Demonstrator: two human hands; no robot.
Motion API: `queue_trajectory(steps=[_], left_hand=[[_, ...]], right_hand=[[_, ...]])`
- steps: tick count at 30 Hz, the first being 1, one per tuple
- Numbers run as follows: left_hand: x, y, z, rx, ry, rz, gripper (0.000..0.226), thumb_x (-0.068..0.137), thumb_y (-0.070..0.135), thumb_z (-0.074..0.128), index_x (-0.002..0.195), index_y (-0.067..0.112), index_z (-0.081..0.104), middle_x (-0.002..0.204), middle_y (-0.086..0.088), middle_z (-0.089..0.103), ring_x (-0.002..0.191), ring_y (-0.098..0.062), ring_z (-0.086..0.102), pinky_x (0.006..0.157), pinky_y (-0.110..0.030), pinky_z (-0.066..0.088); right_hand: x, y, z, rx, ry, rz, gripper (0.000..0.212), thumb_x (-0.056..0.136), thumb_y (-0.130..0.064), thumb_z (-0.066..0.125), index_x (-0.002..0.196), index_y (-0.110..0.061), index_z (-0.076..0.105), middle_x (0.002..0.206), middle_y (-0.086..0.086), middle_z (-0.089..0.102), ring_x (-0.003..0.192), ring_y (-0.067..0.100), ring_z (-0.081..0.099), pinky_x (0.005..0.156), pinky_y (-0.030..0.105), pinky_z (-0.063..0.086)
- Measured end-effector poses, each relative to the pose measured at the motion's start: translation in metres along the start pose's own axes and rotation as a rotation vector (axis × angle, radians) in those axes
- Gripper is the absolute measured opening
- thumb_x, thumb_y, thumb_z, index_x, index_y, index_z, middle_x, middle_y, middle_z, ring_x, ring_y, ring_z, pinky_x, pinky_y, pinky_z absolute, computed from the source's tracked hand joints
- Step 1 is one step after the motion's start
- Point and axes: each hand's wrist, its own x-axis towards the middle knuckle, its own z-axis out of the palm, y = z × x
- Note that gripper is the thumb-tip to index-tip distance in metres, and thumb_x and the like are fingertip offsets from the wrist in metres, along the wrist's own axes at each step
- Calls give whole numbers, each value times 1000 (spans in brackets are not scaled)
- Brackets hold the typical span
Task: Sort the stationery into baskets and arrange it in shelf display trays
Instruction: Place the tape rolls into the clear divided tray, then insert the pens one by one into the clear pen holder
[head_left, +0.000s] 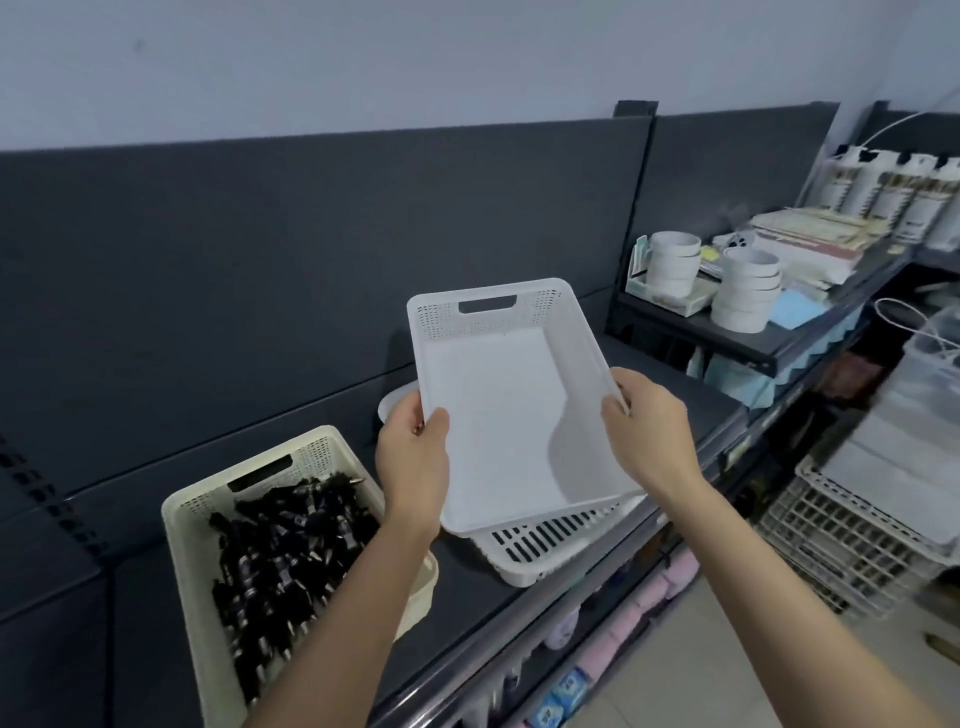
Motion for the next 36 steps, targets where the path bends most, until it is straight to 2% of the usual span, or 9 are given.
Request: queue_trajectory(steps=[4, 7, 10, 12, 16, 20, 23, 32, 36], left_hand=[[17, -14, 15, 31, 59, -12, 43, 90, 5, 50, 72, 42, 62, 80, 12, 66, 79, -12, 60, 77, -35, 51], [26, -20, 25, 73, 79, -14, 37, 90, 4, 49, 79, 38, 59, 83, 11, 65, 84, -17, 62, 81, -38, 52], [31, -30, 32, 131, 76, 0, 22, 93, 8, 47, 89, 25, 61, 89, -3, 68, 82, -21, 63, 75, -37, 51], [29, -39, 35, 190, 93, 16, 18, 94, 10, 46, 94, 20, 61, 85, -2, 67, 74, -15, 60, 65, -29, 47], [20, -48, 46, 297, 135, -32, 23, 94, 9, 42, 100, 31, 49, 83, 20, 58, 69, 6, 56, 50, -9, 37], [17, -53, 59, 365, 153, -71, 21, 97, 13, 42, 110, 29, 47, 90, 21, 55, 78, 4, 53, 57, -8, 35], [14, -59, 63, 387, 175, -114, 26, 98, 17, 42, 122, 22, 49, 107, 9, 59, 90, -11, 58, 69, -23, 42], [15, -66, 68, 483, 228, -177, 31, 98, 24, 46, 128, 15, 44, 102, 8, 58, 78, -4, 55, 57, -16, 39], [14, -65, 69, 483, 234, -163, 35, 96, 24, 50, 130, 16, 45, 110, 10, 59, 84, -3, 55, 65, -18, 41]], right_hand=[[22, 14, 14, 28, -29, 24, 32, 90, -2, 32, 89, -19, 60, 72, 1, 59, 62, 20, 52, 51, 28, 38], [37, 22, 17, 29, -58, 17, 35, 88, 0, 31, 72, -23, 52, 63, -2, 51, 54, 15, 42, 47, 26, 32], [50, 30, 20, 18, -98, -8, 35, 87, 1, 33, 61, -22, 39, 56, -4, 41, 50, 13, 33, 45, 24, 25], [55, 38, 25, 17, -138, -26, 30, 86, 2, 34, 62, -15, 41, 55, -2, 40, 49, 14, 30, 45, 25, 22], [64, 57, 37, 44, -249, -10, 20, 86, 3, 34, 73, 1, 48, 61, 7, 45, 55, 18, 33, 50, 29, 24], [74, 72, 45, 39, -308, -16, 21, 86, 2, 36, 66, -3, 37, 59, 4, 38, 53, 17, 28, 50, 29, 22], [79, 78, 50, 13, -375, -36, 24, 86, 1, 37, 65, -8, 32, 58, 2, 36, 52, 16, 27, 48, 29, 22], [88, 87, 65, -33, -479, -84, 27, 89, -4, 44, 64, -9, 32, 59, 3, 38, 51, 17, 34, 45, 28, 26], [89, 90, 69, -26, -483, -95, 25, 86, -3, 44, 65, -9, 34, 57, 2, 37, 50, 16, 32, 42, 24, 25]])
